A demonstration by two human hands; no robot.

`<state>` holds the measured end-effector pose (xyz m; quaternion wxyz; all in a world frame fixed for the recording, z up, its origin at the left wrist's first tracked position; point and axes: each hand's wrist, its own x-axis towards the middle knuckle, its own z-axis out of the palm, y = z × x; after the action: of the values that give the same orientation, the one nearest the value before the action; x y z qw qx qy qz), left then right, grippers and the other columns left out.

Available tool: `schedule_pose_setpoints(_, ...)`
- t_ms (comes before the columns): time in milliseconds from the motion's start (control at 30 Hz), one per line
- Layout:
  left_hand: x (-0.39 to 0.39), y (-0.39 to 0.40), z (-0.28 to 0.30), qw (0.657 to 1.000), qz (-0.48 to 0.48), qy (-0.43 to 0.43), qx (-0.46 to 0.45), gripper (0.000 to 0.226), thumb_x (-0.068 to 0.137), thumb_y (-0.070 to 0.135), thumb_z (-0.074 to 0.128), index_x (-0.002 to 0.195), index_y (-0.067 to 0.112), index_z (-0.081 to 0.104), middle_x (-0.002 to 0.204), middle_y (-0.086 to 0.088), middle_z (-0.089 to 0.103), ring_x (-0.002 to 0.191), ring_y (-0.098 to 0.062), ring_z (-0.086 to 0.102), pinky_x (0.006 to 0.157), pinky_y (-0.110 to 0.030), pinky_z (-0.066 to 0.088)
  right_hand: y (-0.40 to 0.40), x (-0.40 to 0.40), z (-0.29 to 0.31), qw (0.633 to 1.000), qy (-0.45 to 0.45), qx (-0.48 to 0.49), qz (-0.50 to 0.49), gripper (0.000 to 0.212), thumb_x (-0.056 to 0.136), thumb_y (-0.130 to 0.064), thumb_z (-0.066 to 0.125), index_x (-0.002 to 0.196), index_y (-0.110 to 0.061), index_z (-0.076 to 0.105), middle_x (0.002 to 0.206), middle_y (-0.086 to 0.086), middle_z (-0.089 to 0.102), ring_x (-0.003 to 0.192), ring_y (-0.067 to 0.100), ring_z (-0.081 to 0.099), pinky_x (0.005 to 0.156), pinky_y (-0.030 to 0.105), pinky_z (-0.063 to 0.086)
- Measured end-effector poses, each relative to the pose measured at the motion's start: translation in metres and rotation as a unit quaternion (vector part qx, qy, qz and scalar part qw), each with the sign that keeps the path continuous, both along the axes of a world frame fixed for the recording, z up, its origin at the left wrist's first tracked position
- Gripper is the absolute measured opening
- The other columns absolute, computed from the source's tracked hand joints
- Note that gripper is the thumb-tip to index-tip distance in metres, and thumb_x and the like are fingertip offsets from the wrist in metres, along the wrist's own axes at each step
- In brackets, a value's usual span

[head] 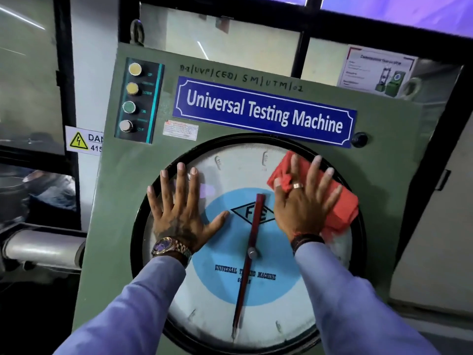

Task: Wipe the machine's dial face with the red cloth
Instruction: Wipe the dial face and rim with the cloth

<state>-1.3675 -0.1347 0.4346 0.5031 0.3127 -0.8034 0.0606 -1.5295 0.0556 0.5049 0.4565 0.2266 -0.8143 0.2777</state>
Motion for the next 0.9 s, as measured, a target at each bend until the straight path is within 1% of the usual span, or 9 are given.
schedule_pose_setpoints(67,-0.004,0.002,0.000,1.000,-0.006,0.007,0.000,0.124,0.084,0.096,0.035,0.177,0.017,0.010,0.185,-0.011,-0.002,0.170,-0.041,-0.002,0.135,-0.065,-0.002,-0.023,0.012,0.014,0.998,-0.029,-0.054,-0.014,0.071,0.107,-0.058,0.043,0.170,-0.047,0.013,0.183,0.005,0.004,0.168,0.042,0.004,0.130,0.073,0.005)
schedule_pose_setpoints(100,-0.006,0.002,0.000,1.000,-0.009,0.011,-0.005,0.124,0.085,0.094,0.037,0.176,0.013,0.011,0.185,-0.015,0.000,0.170,-0.041,0.001,0.135,-0.065,0.000,-0.038,0.022,0.018,0.999,-0.012,-0.047,-0.007,0.070,0.106,-0.058,0.041,0.170,-0.048,0.013,0.183,0.005,0.004,0.168,0.042,0.003,0.130,0.073,0.005)
schedule_pose_setpoints(233,-0.011,0.002,0.008,0.999,-0.021,0.011,-0.030,0.118,0.091,0.082,0.041,0.174,0.003,0.013,0.184,-0.018,0.003,0.171,-0.037,0.005,0.135,-0.065,0.004,-0.061,0.033,0.012,0.991,0.098,0.067,0.062,0.066,0.107,-0.059,0.038,0.169,-0.052,0.014,0.183,0.000,0.006,0.169,0.039,0.004,0.131,0.071,0.005)
schedule_pose_setpoints(333,-0.012,0.004,0.017,0.999,-0.020,0.026,-0.035,0.101,0.100,0.072,0.038,0.175,0.009,0.015,0.185,-0.011,0.006,0.171,-0.035,0.004,0.135,-0.067,0.003,-0.027,0.014,-0.004,0.983,0.132,0.112,0.066,0.067,0.107,-0.061,0.041,0.169,-0.051,0.015,0.183,0.000,0.009,0.169,0.037,0.005,0.131,0.070,0.006)
schedule_pose_setpoints(467,-0.010,0.002,0.013,0.998,-0.038,0.039,-0.029,0.095,0.101,0.074,0.035,0.177,0.019,0.013,0.186,-0.005,0.003,0.172,-0.033,0.001,0.134,-0.067,0.006,-0.005,0.002,-0.009,1.000,0.013,0.001,-0.015,0.070,0.106,-0.061,0.040,0.170,-0.047,0.015,0.183,0.007,0.009,0.167,0.042,0.009,0.128,0.075,0.012)
schedule_pose_setpoints(567,-0.005,-0.007,-0.006,0.998,-0.032,0.027,-0.044,0.097,0.099,0.080,0.035,0.177,0.027,0.010,0.186,-0.003,-0.001,0.172,-0.034,-0.001,0.134,-0.067,0.006,-0.036,0.019,0.010,0.999,0.012,-0.042,-0.015,0.070,0.107,-0.057,0.043,0.170,-0.047,0.016,0.182,0.008,0.010,0.167,0.044,0.009,0.128,0.074,0.011)
schedule_pose_setpoints(667,-0.001,-0.013,-0.025,0.998,-0.022,0.024,-0.052,0.104,0.096,0.085,0.036,0.177,0.026,0.011,0.186,-0.006,-0.002,0.172,-0.034,0.001,0.134,-0.067,0.007,-0.072,0.039,0.013,0.994,0.096,0.037,0.044,0.070,0.106,-0.057,0.044,0.169,-0.049,0.016,0.183,0.005,0.011,0.167,0.043,0.008,0.130,0.072,0.009)
schedule_pose_setpoints(800,0.002,-0.013,-0.038,0.998,-0.020,0.037,-0.037,0.111,0.091,0.088,0.043,0.177,0.024,0.012,0.185,-0.009,-0.003,0.172,-0.034,0.000,0.136,-0.063,0.004,-0.069,0.043,-0.006,0.961,0.184,0.163,0.125,0.072,0.103,-0.059,0.046,0.168,-0.053,0.017,0.183,0.000,0.011,0.168,0.038,0.007,0.132,0.069,0.007)
schedule_pose_setpoints(900,0.004,-0.010,-0.036,0.999,-0.021,0.030,-0.024,0.112,0.091,0.089,0.043,0.177,0.026,0.009,0.185,-0.008,-0.007,0.172,-0.034,-0.002,0.136,-0.063,0.005,-0.030,0.019,-0.017,0.978,0.143,0.136,0.071,0.069,0.105,-0.062,0.040,0.169,-0.051,0.016,0.183,0.001,0.011,0.168,0.039,0.011,0.131,0.070,0.008)
